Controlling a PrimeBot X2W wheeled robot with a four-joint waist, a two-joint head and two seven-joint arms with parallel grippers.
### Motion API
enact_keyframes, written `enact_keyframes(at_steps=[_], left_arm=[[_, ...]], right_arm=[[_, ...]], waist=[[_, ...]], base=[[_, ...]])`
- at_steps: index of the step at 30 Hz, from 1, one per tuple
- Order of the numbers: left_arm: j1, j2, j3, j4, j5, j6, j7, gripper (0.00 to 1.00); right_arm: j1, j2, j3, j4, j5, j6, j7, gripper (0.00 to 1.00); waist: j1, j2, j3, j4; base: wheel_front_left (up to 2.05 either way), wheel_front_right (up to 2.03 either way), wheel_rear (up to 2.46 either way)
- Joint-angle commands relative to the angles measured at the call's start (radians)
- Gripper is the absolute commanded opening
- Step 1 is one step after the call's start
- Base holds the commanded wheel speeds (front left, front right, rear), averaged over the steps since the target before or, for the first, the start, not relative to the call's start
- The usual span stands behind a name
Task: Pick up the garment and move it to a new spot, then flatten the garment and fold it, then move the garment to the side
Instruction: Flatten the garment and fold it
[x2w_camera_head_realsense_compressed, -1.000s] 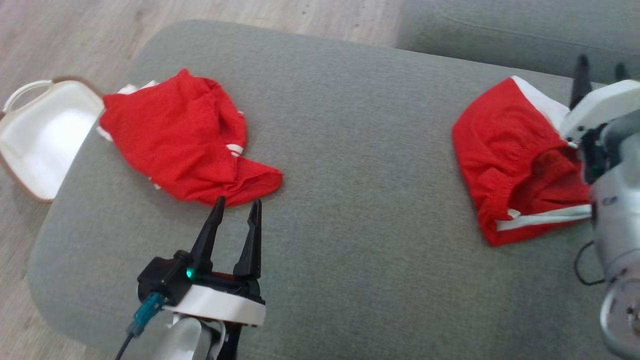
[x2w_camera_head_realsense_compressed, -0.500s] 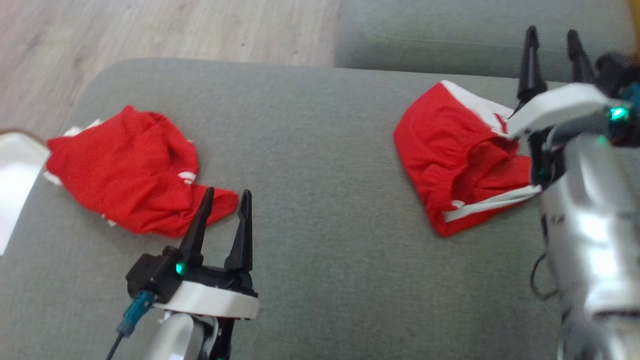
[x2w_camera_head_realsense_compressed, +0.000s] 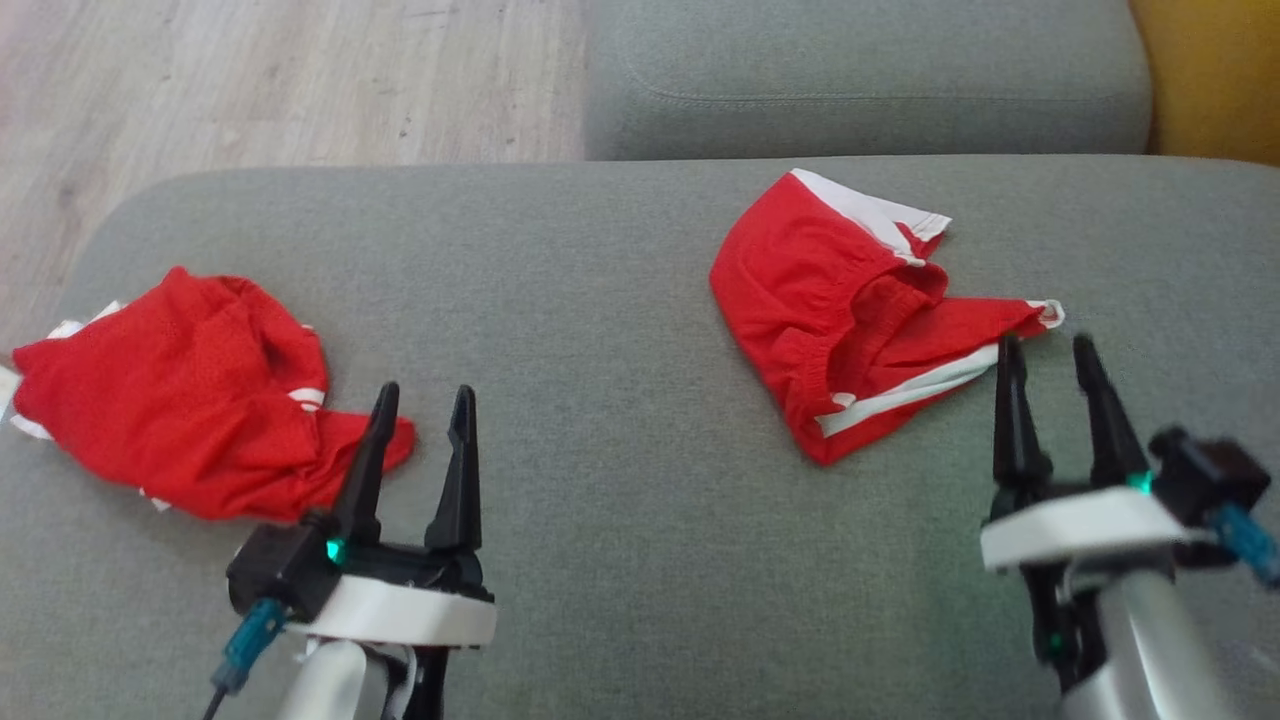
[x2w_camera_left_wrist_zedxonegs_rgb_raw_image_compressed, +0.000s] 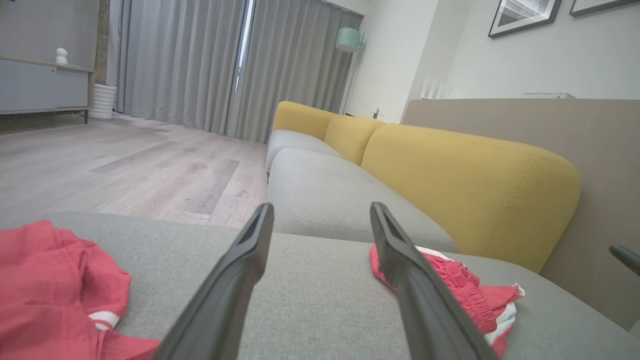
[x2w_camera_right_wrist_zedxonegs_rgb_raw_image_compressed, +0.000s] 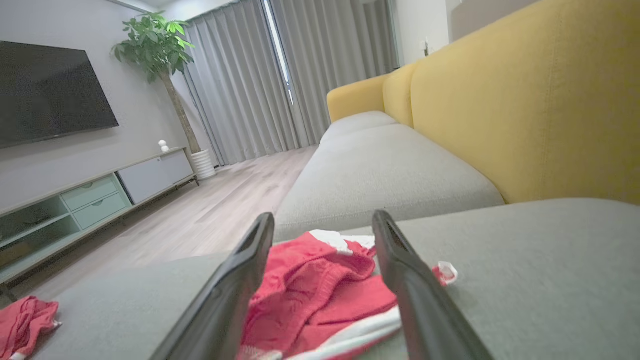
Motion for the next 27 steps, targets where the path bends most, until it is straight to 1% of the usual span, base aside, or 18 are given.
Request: enact_keyframes(at_steps=[1, 5, 9, 12, 14, 19, 23, 24, 27], left_arm=[[-0.023, 0.005, 0.024, -0.023, 0.01, 0.002, -0.009, 1.0], [-0.016, 0.011, 0.007, -0.007, 0.017, 0.002, -0.009, 1.0], [-0.015, 0.011, 0.004, -0.004, 0.014, 0.002, -0.009, 1.0], [-0.019, 0.01, -0.003, -0.004, 0.011, 0.002, -0.009, 1.0], [-0.025, 0.011, -0.017, 0.0, 0.009, 0.002, -0.009, 1.0], [-0.052, 0.018, -0.03, 0.003, -0.004, 0.002, -0.009, 1.0], [-0.073, 0.025, -0.05, 0.007, -0.009, 0.002, -0.009, 1.0], [-0.082, 0.025, -0.056, 0.008, -0.014, 0.002, -0.009, 1.0], [-0.093, 0.022, -0.065, 0.009, -0.019, 0.002, -0.009, 1.0]], right_arm=[[0.008, 0.005, 0.027, -0.05, 0.007, 0.007, -0.011, 1.0], [0.064, 0.005, 0.021, -0.065, 0.017, 0.007, -0.011, 1.0], [0.07, 0.005, 0.014, -0.06, 0.03, 0.007, -0.011, 1.0], [0.046, 0.005, 0.015, -0.026, 0.036, 0.007, -0.011, 1.0], [0.012, 0.005, 0.014, 0.021, 0.024, 0.007, -0.001, 1.0], [-0.124, 0.005, -0.014, 0.162, 0.079, 0.007, 0.042, 1.0], [-0.238, 0.005, -0.053, 0.305, 0.104, 0.007, 0.074, 1.0], [-0.288, 0.005, -0.082, 0.379, 0.114, 0.007, 0.083, 1.0], [-0.356, 0.005, -0.115, 0.475, 0.12, 0.007, 0.092, 1.0]], waist=[[0.0001, -0.0001, 0.002, -0.007], [0.0001, -0.0001, 0.005, -0.011], [0.0001, -0.0001, 0.007, -0.007], [0.0001, -0.0001, 0.018, 0.003], [0.0001, -0.0001, 0.03, 0.014], [0.0001, -0.0001, 0.074, 0.054], [0.0001, -0.0001, 0.108, 0.094], [0.0001, -0.0001, 0.122, 0.116], [0.0001, -0.0001, 0.14, 0.143]], base=[[0.0, 0.0, 0.0], [0.0, 0.0, 0.0], [0.0, 0.0, 0.0], [0.0, 0.0, 0.0], [0.0, 0.0, 0.0], [0.0, 0.0, 0.0], [0.0, 0.0, 0.0], [0.0, 0.0, 0.0], [0.0, 0.0, 0.0]])
